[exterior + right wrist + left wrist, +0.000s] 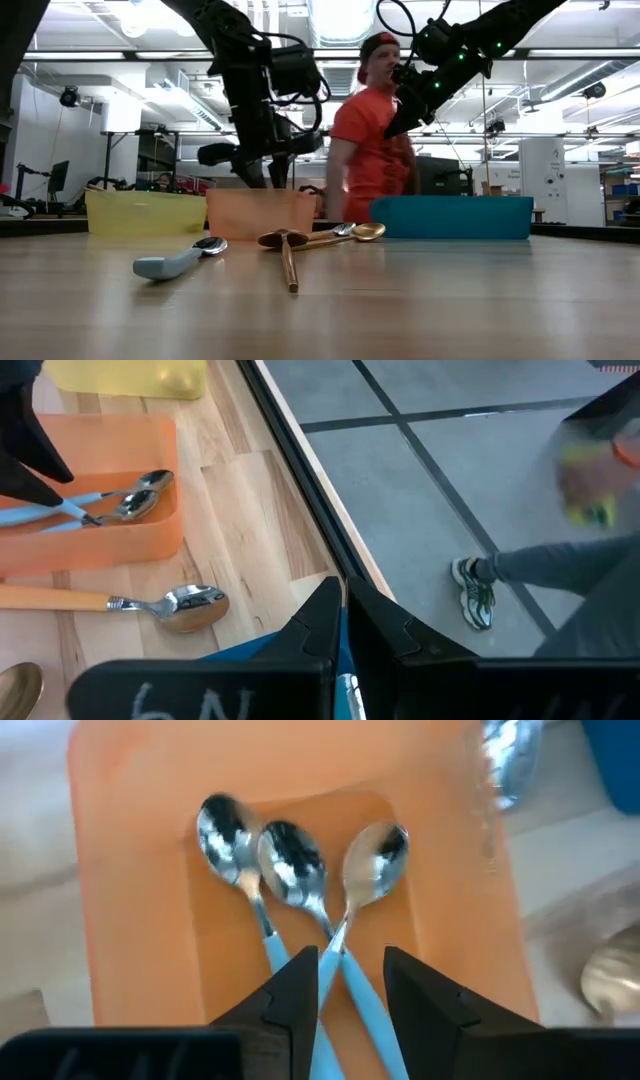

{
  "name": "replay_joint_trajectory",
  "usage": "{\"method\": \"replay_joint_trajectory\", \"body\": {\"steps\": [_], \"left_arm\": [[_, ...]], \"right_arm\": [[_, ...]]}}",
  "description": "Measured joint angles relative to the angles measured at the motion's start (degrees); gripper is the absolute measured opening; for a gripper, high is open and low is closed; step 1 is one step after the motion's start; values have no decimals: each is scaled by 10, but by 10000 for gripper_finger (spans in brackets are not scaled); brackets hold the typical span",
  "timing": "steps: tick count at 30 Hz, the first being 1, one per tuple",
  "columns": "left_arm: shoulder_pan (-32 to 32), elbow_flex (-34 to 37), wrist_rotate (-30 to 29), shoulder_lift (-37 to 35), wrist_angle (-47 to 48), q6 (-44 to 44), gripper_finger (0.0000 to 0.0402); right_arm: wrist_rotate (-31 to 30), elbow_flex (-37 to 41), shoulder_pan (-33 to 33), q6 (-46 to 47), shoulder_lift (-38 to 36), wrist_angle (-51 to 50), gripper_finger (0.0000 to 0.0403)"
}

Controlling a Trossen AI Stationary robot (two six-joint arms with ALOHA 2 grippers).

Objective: Sort silverware by color (type)
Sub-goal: Put the gold spoon into the yellow bin

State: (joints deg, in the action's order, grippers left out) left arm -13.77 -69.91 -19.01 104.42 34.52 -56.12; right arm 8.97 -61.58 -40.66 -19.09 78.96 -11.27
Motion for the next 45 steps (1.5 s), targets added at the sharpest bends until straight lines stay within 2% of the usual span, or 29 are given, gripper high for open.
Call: {"method": "replay_joint_trajectory", "body": {"steps": [5,10,13,21,28,36,45], "left_arm": [[0,-31,-17,-7,11,117,98],[0,-78,-49,-8,64,297,98],[0,-91,-68,-11,84,376,97],[-6,-53,-80,-43,72,465,79],[-8,39,-81,-112,-20,489,77],[-9,171,-67,-240,-208,580,77],[-17,324,51,-386,-460,737,77]], "right_arm": [[0,0,0,4,0,0,12],[0,0,0,6,0,0,12],[0,0,0,11,0,1,12],[0,0,0,17,0,15,12],[0,0,0,41,0,38,12],[0,0,0,75,0,46,12],[0,0,28,222,3,58,12]]}}
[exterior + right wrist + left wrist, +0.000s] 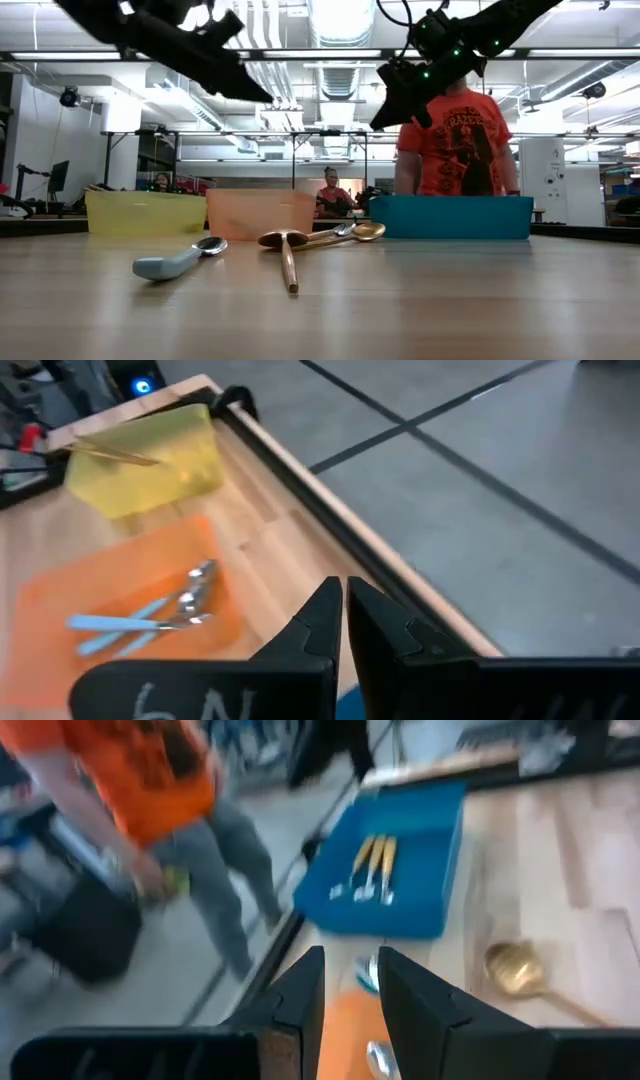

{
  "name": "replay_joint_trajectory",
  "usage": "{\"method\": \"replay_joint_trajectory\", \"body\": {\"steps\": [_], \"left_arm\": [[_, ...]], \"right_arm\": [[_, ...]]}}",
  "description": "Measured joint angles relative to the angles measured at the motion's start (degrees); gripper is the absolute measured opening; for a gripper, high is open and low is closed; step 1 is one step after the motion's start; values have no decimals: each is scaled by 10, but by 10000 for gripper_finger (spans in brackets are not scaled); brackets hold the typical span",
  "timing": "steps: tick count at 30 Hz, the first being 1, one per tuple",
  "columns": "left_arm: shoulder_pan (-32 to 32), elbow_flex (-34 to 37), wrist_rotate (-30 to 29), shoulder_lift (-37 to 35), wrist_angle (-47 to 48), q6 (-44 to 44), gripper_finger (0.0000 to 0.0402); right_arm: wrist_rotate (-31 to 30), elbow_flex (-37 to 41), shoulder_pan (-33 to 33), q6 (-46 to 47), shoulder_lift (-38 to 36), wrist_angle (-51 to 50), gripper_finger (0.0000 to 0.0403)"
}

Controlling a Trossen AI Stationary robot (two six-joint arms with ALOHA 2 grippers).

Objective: Sort silverware by color (type)
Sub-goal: Put the gold spoon into the yellow bin

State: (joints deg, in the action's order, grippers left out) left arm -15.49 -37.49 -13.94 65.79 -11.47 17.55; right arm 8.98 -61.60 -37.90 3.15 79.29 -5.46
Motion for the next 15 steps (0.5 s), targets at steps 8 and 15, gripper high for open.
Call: {"method": "replay_joint_trajectory", "body": {"steps": [8,15], "left_arm": [[-28,76,16,-64,-162,60,77],[-53,111,15,-67,-194,58,77]], "right_arm": [[0,0,53,77,3,5,12],[0,0,92,141,3,5,12]]}}
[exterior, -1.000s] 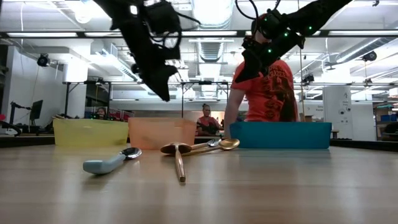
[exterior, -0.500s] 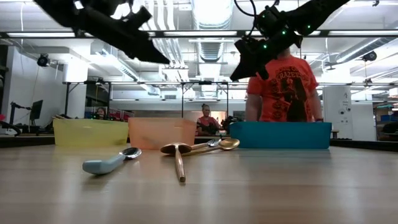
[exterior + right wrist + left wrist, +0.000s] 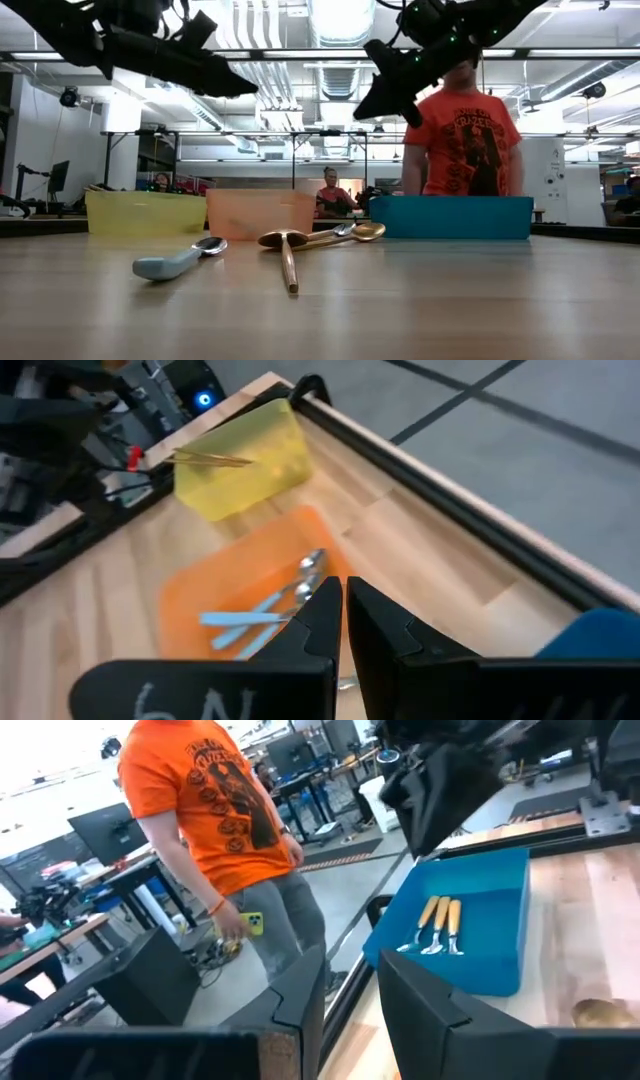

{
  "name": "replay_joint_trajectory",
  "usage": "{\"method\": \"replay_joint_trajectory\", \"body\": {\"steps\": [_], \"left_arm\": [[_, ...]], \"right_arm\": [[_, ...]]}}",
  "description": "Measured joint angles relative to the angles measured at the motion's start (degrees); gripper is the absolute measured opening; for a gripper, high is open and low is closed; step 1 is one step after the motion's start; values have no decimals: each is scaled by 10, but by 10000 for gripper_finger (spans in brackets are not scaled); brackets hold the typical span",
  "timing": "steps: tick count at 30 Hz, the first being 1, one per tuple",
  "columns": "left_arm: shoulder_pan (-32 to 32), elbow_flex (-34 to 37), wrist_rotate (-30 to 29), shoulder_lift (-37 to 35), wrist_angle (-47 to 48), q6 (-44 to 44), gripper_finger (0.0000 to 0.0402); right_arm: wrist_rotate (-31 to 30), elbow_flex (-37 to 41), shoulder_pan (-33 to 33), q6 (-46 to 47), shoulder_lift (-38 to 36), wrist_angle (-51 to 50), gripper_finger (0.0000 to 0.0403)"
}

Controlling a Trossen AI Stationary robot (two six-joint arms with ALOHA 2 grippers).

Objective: Sort silverware by color (type)
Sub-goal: Put the gold spoon into the yellow bin

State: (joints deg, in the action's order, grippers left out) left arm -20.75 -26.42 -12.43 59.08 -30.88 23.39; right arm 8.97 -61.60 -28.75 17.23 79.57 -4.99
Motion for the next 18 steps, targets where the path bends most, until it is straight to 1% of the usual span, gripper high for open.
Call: {"method": "replay_joint_trajectory", "body": {"steps": [10,15,18], "left_arm": [[-4,-23,0,23,-10,13,77],[-4,-35,0,40,-9,16,77],[-4,-46,0,52,-8,18,77]], "right_arm": [[0,0,40,68,0,-2,12],[1,-15,58,89,0,-21,12],[2,-29,71,88,0,-54,12]]}}
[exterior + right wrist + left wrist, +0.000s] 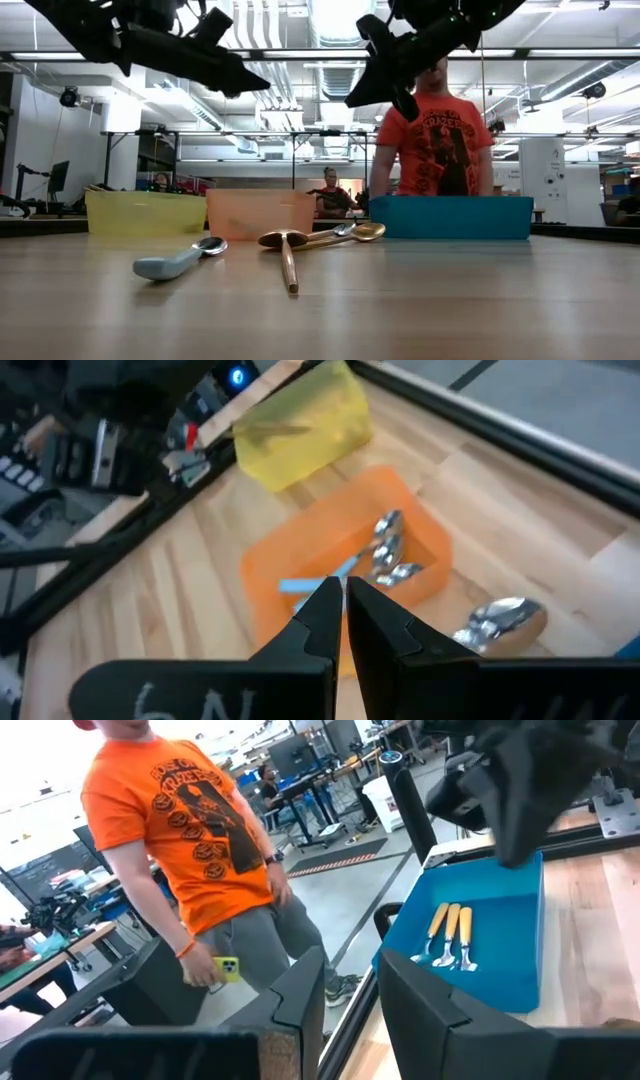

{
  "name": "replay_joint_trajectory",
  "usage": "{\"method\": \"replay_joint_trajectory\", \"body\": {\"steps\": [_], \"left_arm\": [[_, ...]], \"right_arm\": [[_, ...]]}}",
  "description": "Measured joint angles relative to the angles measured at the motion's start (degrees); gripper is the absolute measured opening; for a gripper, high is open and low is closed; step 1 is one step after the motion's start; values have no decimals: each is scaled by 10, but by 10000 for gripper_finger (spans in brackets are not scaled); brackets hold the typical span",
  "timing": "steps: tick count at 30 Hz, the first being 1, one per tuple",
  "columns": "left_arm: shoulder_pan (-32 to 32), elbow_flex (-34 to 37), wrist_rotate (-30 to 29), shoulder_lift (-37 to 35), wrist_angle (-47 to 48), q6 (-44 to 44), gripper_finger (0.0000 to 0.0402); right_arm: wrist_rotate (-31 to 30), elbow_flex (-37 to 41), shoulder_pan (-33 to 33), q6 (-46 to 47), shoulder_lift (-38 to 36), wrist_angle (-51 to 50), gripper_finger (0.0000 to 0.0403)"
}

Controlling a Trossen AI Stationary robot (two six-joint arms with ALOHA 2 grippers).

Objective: Sort silverware by color (type)
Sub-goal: Put the gold spoon into the yellow bin

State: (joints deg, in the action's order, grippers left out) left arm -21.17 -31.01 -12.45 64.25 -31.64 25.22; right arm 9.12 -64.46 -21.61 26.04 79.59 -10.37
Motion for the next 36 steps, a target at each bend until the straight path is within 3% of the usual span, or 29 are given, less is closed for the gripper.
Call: {"method": "replay_joint_trajectory", "body": {"steps": [7,21,27,36], "left_arm": [[0,-16,0,26,1,-2,77],[0,-23,0,38,-1,-18,77],[0,-23,0,38,-1,-24,77],[0,-22,0,38,-1,-37,77]], "right_arm": [[1,-19,30,15,1,-65,12],[-6,-19,55,136,1,-240,12],[-38,-16,78,175,18,-252,12],[-57,-17,90,170,102,-239,12]]}}
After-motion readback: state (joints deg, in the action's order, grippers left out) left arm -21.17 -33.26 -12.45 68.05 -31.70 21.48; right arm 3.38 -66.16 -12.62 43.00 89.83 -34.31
